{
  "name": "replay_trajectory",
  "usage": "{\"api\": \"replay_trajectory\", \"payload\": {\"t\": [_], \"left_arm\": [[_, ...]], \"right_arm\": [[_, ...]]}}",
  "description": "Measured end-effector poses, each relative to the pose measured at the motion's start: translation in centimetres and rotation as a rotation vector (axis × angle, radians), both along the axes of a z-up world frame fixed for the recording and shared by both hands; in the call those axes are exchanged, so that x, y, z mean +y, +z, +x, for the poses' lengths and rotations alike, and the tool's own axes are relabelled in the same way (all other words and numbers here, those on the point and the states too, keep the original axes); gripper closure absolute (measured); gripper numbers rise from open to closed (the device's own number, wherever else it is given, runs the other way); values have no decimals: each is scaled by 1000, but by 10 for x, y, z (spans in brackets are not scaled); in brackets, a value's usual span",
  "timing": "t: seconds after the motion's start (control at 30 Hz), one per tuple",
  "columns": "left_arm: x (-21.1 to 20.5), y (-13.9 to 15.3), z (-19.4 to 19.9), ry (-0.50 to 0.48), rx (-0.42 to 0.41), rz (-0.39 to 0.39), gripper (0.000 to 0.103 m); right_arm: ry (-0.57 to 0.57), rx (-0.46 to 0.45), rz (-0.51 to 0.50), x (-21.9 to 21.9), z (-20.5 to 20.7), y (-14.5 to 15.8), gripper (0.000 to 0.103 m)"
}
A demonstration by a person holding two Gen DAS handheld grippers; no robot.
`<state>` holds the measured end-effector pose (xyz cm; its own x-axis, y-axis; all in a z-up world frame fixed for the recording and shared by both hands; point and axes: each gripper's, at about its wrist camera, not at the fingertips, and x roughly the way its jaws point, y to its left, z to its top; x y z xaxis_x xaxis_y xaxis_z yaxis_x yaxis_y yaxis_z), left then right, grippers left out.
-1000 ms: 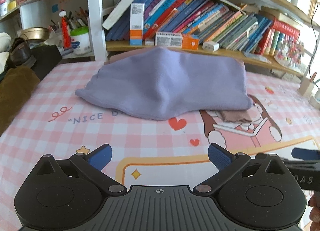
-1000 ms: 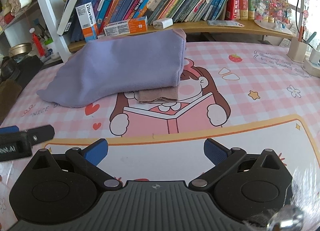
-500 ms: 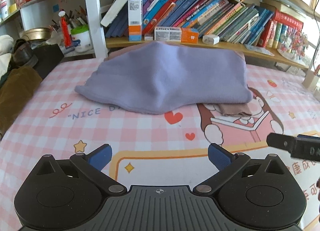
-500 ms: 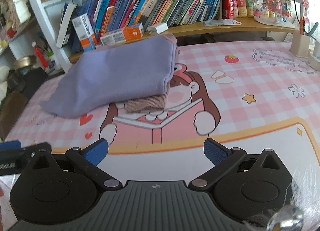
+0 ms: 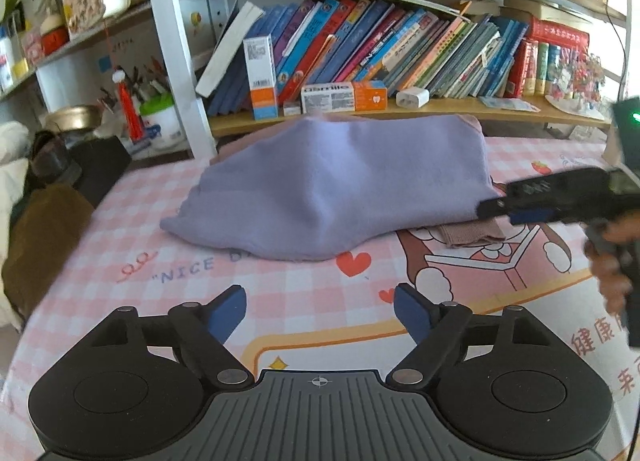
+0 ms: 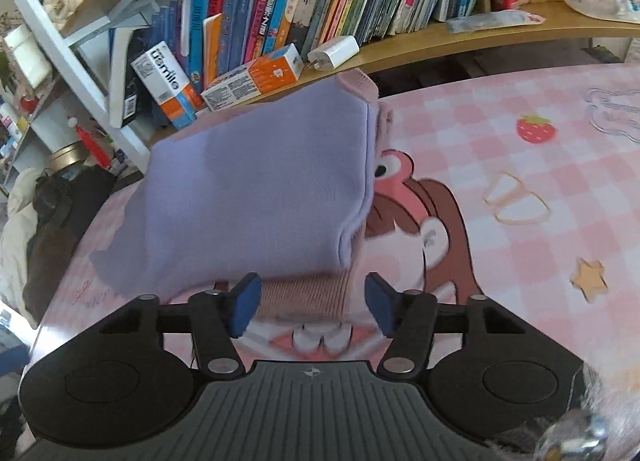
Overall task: Fold clothes
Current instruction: 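Grasp the sweater's pink hem with the right tool while the left tool grasps the lavender edge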
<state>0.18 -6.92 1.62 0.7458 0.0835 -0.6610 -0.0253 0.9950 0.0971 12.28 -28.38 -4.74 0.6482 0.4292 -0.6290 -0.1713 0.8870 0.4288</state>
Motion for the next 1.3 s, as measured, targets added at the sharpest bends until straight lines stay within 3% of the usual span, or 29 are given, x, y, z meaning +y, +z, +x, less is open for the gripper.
{"api": "replay_trajectory", "payload": {"t": [0.13, 0.23, 0.33, 0.43, 0.6, 0.8, 0.87, 0.9, 0.93, 1.0, 1.03, 1.07, 1.2, 1.3], "left_arm": [[-8, 2, -2, -34, -7, 37, 20], [-20, 4, -1, -78, -22, 94, 20], [-34, 4, 1, -122, -42, 154, 19], [-51, 3, 7, -159, -52, 193, 19], [-74, 1, 12, -211, -81, 268, 15], [-76, -9, 15, -186, -116, 352, 16], [-71, -10, 17, -192, -115, 340, 51], [-69, -10, 19, -200, -109, 325, 81], [-66, -10, 20, -203, -104, 309, 87], [-61, -8, 20, -181, -110, 276, 92], [-57, -6, 19, -167, -118, 262, 93], [-52, -3, 18, -151, -127, 245, 93], [-34, 13, 10, -97, -169, 191, 93], [-27, 21, 2, -77, -184, 196, 93]], "right_arm": [[3, -4, 20, 5, 26, -6, 61], [11, 6, 53, 7, 36, -8, 91], [141, 20, 317, 3, 22, 8, 93], [262, 33, 469, 11, -1, 31, 93], [339, 103, 584, 26, -32, 50, 93], [377, 159, 635, 33, -57, 58, 93], [381, 165, 635, 31, -65, 59, 93], [376, 162, 624, 29, -68, 59, 93], [363, 162, 625, 24, -71, 57, 90], [336, 161, 626, 14, -77, 53, 74], [310, 165, 629, 5, -79, 50, 49], [281, 164, 624, -1, -80, 47, 43], [88, 227, 630, -38, -72, 20, 43], [-39, 294, 665, -55, -58, -4, 41]]}}
